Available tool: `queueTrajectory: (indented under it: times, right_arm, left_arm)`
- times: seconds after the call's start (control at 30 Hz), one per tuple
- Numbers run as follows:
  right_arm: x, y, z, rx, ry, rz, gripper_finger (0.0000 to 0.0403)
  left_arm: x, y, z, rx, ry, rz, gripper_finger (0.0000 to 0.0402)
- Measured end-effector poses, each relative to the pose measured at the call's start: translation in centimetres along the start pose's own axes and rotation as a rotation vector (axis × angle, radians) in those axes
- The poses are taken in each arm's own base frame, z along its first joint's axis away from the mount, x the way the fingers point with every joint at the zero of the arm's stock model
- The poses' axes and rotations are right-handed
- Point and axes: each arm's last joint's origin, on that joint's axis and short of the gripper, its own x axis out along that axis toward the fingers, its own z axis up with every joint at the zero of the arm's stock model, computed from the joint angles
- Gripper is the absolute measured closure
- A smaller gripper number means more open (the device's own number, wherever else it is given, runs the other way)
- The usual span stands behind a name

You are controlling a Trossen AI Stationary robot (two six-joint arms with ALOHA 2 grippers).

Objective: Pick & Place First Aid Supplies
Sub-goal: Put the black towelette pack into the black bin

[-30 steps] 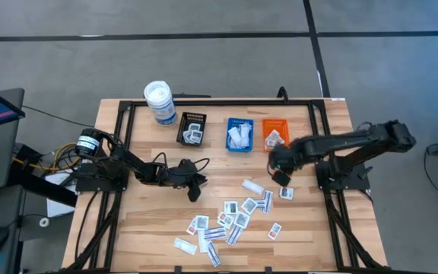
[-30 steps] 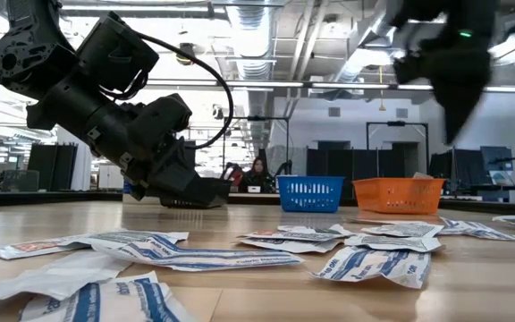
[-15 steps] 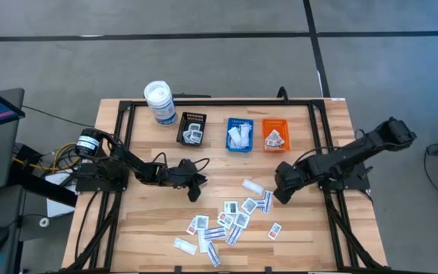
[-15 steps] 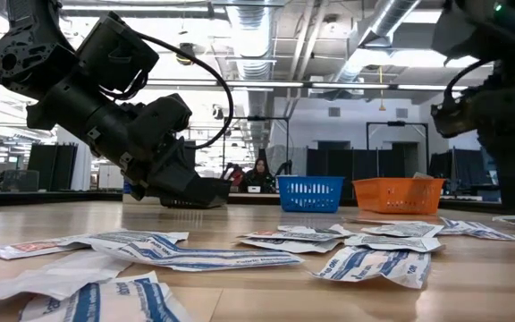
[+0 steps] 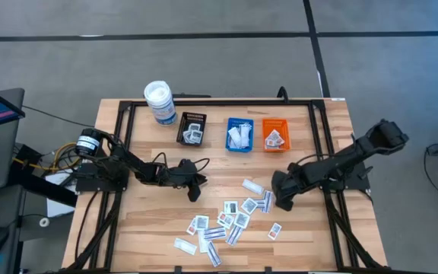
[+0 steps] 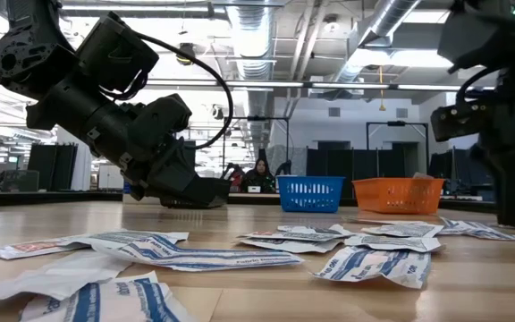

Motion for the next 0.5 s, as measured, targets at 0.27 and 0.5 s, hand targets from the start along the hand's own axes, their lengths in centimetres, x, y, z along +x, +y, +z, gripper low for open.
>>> queueTrajectory:
  times: [0.27,0.5]
  right_arm:
    - [0.30,0.30,-0.08,-0.049,-0.035,-0.048,0.0350]
    - [-0.10,0.62,0.38,-0.046,-0.045,-0.045,0.0391]
  left_arm:
    - [0.00,0.00,0.00,0.000,0.000,0.000,0.0335]
    - [0.00,0.00,0.00,0.000,0.000,0.000,0.0335]
